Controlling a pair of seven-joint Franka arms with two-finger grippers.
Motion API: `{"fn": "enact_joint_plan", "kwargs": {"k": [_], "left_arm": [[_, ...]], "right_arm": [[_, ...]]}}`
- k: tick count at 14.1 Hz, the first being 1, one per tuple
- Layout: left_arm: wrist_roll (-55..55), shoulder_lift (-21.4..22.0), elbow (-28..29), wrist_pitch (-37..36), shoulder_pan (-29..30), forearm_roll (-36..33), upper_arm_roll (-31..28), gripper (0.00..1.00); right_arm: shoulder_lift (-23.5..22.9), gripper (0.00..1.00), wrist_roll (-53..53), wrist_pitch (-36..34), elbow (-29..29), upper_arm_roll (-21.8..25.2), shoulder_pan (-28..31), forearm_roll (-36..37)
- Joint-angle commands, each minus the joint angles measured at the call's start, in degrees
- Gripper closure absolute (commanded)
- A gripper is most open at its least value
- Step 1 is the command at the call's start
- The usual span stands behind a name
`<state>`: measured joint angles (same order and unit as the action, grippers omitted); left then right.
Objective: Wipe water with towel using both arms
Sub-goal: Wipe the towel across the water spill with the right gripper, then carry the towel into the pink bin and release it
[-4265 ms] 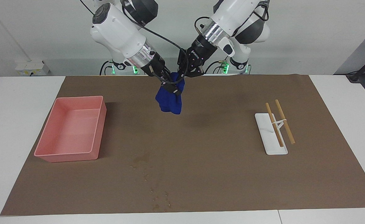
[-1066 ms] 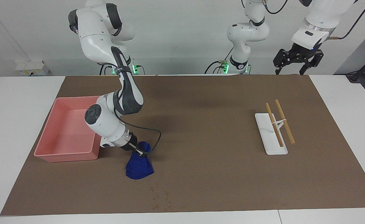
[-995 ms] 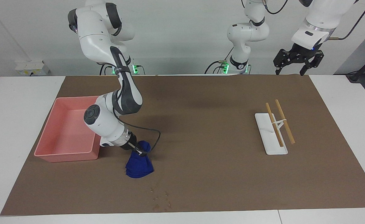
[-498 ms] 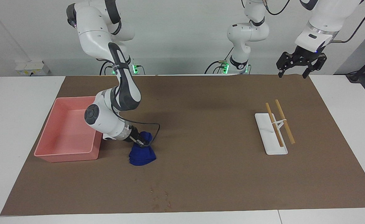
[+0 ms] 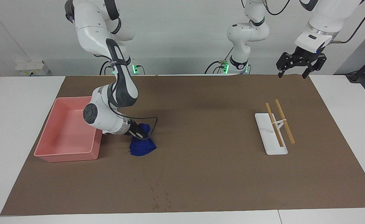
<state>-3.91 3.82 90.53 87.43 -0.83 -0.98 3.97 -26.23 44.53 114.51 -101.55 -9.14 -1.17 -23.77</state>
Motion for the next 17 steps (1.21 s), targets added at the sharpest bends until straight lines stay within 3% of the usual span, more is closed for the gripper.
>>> {"fn": "enact_joint_plan", "kwargs": {"k": [1, 5, 9, 12, 14, 17], "left_arm": [[-1.0, 1.6, 2.2, 1.0, 0.5, 0.7, 0.4, 0.0], [-1.2, 1.6, 2.1, 0.9, 0.7, 0.7, 0.3, 0.0], [-1.2, 1.6, 2.1, 0.9, 0.9, 0.7, 0.3, 0.0], [-1.2, 1.6, 2.1, 0.9, 0.8, 0.7, 0.3, 0.0], [-1.2, 1.6, 2.1, 0.9, 0.9, 0.7, 0.3, 0.0], [-1.2, 1.6, 2.1, 0.9, 0.9, 0.7, 0.3, 0.0]], "right_arm": [[5.5, 1.0, 0.8, -4.2, -2.6, -0.3, 0.8, -0.4], [11.4, 1.0, 3.7, -7.1, -2.3, -0.1, 0.8, 0.9], [20.4, 1.0, 3.3, -10.7, -2.1, -0.1, 3.3, 1.1], [25.5, 1.0, 0.5, -13.7, -2.1, -0.1, 8.3, 2.1], [26.4, 1.0, -6.7, -16.0, -2.7, -0.1, 14.0, 2.9], [28.6, 1.0, -20.3, -14.9, -8.1, -0.1, 21.8, 5.7]]}}
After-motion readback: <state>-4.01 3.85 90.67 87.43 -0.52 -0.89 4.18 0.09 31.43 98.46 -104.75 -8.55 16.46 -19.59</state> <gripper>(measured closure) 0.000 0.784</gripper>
